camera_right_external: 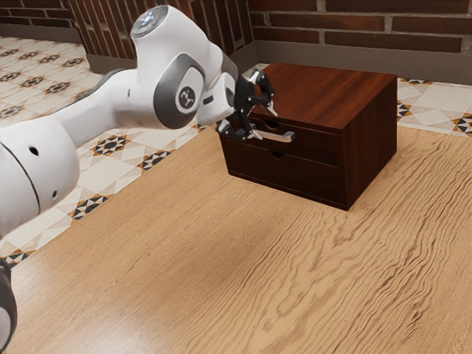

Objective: Pull the drawer handle with one arm to open the drawer

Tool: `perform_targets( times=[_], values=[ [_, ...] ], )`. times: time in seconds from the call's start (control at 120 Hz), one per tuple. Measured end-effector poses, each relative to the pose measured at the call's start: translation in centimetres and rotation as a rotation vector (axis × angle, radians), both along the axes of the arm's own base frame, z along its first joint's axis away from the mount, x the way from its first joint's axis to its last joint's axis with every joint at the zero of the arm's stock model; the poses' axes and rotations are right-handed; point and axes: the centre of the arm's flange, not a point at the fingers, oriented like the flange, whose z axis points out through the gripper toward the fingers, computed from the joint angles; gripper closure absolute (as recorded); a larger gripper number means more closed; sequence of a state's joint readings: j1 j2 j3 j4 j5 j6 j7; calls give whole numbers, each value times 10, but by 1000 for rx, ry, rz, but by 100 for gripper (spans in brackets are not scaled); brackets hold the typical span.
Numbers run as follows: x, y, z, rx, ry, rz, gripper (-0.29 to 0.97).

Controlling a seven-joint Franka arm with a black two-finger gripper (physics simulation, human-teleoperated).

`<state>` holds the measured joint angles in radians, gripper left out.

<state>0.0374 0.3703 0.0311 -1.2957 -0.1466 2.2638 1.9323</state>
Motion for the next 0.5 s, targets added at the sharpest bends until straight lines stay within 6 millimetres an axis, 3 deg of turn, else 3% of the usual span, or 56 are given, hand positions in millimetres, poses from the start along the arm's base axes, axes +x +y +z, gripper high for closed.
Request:
perform_targets(
  times=[0.217,0.5],
  values=[
    [11,32,-12,-33,-22,-26,39],
    [12,50,-27,-144,-11,24,23]
  ],
)
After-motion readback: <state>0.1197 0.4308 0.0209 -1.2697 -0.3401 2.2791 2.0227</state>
